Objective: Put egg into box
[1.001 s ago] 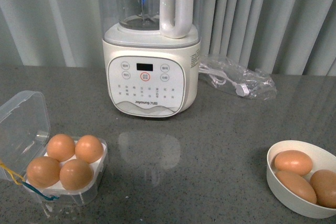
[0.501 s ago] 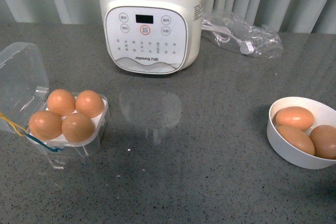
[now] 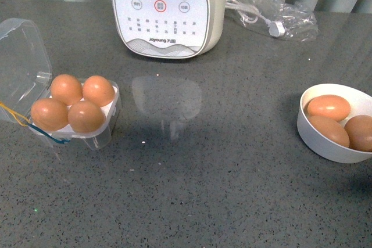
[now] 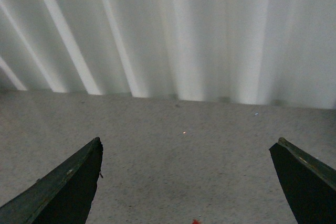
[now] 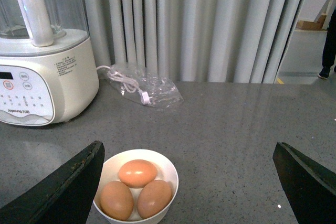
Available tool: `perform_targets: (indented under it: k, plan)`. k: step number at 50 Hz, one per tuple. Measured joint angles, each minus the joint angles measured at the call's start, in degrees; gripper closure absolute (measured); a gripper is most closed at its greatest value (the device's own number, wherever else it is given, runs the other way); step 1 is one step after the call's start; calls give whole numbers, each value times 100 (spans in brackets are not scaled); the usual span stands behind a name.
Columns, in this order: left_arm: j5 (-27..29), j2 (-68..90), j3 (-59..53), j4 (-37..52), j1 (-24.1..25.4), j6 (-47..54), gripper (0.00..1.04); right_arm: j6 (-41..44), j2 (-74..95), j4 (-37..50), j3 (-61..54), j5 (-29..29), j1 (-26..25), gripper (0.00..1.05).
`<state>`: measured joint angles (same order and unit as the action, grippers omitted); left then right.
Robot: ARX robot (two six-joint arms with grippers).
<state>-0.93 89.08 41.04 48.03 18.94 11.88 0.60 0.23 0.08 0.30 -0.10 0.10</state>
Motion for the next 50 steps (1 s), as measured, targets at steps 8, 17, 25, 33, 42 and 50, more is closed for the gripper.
perform_targets:
  k: [8, 17, 25, 33, 42, 50]
  plan:
    - [295, 494, 363, 66, 227, 396, 7, -2, 0, 0, 0, -2, 0, 7]
    - [551, 1019, 721, 26, 348, 728, 7, 0, 0, 0, 0, -2, 0, 7]
    - [697, 1314, 767, 2, 376, 992, 7, 0, 0, 0, 0, 0, 0, 7]
    - [671, 1497, 769, -52, 387, 1163, 7, -2, 0, 0, 0, -2, 0, 7]
    - [127, 1506, 551, -310, 354, 1287, 7, 0, 0, 0, 0, -2, 0, 7]
    - [-243, 1464, 282, -621, 214, 1486, 7, 0, 0, 0, 0, -2, 0, 7]
